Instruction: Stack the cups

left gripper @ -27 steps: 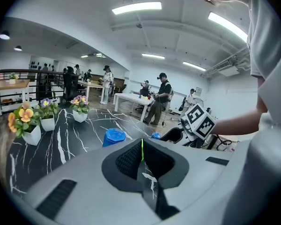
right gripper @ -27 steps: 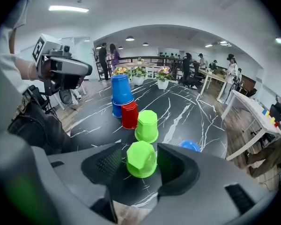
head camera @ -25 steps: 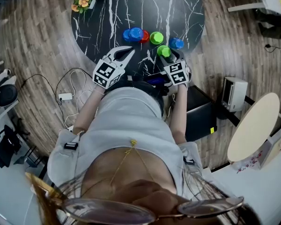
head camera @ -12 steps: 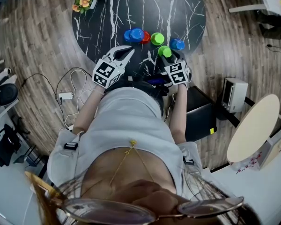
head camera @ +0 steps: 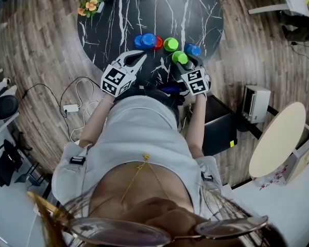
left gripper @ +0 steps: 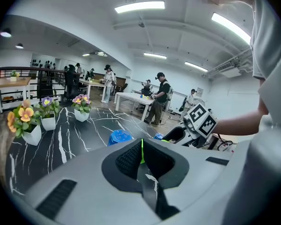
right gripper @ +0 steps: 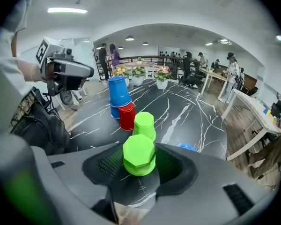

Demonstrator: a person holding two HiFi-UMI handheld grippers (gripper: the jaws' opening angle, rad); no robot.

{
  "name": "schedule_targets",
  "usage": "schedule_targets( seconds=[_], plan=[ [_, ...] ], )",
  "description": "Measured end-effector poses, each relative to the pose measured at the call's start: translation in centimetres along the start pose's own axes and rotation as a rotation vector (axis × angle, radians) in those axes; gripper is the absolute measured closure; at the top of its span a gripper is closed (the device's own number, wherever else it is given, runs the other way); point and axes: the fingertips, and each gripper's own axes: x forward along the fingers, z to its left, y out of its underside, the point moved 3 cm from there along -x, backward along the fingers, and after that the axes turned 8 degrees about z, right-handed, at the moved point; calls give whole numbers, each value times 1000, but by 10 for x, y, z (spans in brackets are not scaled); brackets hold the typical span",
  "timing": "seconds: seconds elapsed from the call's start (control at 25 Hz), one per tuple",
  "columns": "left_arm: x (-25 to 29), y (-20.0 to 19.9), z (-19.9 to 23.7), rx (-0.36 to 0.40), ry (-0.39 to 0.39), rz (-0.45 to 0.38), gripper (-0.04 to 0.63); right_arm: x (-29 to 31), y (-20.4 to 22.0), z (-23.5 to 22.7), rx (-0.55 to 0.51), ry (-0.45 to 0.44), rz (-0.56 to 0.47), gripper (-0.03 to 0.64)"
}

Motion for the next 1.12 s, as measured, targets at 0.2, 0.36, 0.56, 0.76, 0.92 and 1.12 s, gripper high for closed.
schedule_targets(
  seconds=[0.2,0.36,0.56,0.76,0.92,1.12],
  plan=[
    [2,-3,1,5,8,-3,561,-12,-6,-1,9,12,-14,393],
    [2,-5,1,10,12,-2,561,-20,-10,-2,4,17,-12,393],
    [2,-6,2,12,11,-6,561,-31,-17,-3,4,23,-33,393],
    [0,-6,3,16,12,-6,561,-39,-22,-6,-4,30,-55,393],
    [-3,-7,4,15,15,-9,561,-45,-33,-8,-1,38,-93,393],
    [-5,-6,3,21,25,-17,561,-47,-47,-8,-13,40,-112,393]
  ],
)
